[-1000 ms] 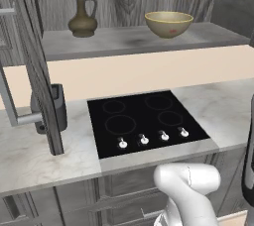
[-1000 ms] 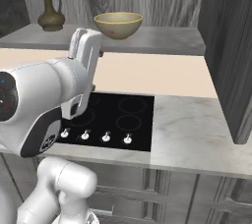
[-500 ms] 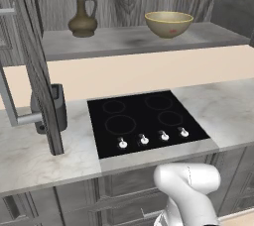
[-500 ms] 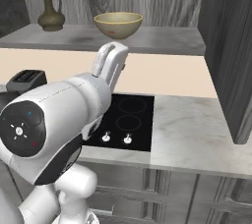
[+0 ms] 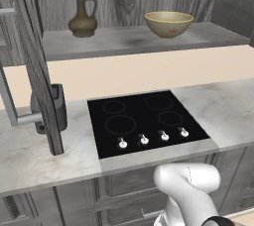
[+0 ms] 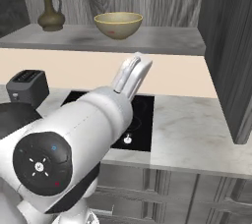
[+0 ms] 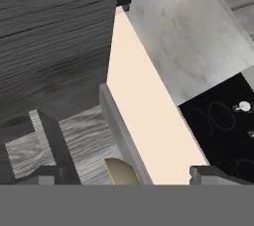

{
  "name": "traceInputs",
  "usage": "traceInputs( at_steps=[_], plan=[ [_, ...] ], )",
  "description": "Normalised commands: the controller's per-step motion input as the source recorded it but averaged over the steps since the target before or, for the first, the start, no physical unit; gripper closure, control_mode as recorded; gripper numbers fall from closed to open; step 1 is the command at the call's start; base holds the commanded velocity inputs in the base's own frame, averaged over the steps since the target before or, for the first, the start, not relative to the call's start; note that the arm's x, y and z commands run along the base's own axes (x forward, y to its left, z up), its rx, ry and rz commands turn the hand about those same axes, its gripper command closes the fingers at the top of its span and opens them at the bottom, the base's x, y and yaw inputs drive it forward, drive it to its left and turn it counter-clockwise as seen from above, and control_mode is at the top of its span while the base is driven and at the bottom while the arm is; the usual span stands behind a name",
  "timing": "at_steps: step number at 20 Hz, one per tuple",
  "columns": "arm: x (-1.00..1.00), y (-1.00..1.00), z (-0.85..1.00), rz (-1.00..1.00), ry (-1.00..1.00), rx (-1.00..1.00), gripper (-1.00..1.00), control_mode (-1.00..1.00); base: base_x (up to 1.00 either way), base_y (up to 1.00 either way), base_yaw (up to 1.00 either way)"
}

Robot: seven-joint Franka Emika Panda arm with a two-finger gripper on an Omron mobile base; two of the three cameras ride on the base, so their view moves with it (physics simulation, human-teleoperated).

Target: Pick the mug and place it in the sink. Pick the bowl and place it in the open cabinet and then close the cabinet.

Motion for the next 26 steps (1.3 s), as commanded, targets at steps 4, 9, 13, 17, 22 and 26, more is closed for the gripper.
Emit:
traceInputs(
  at_steps=[4,9,13,17,22,26],
  plan=[
    [-0.4,-0.04,0.0,0.0,-0.24,0.06,-1.0,-1.0,0.0,0.0,0.0],
    [-0.24,-0.02,0.0,0.0,-0.34,0.09,-1.0,-1.0,0.0,0.0,0.0],
    [-0.06,-0.26,0.0,0.0,-0.22,0.12,-1.0,-1.0,0.0,0.0,0.0],
    [-0.01,-0.31,0.0,0.0,-0.08,0.11,-1.0,-1.0,0.0,0.0,0.0],
    [0.0,-0.34,0.0,0.0,-0.04,0.07,-1.0,-1.0,0.0,0.0,0.0],
    [-0.17,-0.22,0.0,0.0,-0.09,0.02,-1.0,-1.0,0.0,0.0,0.0]
  ],
)
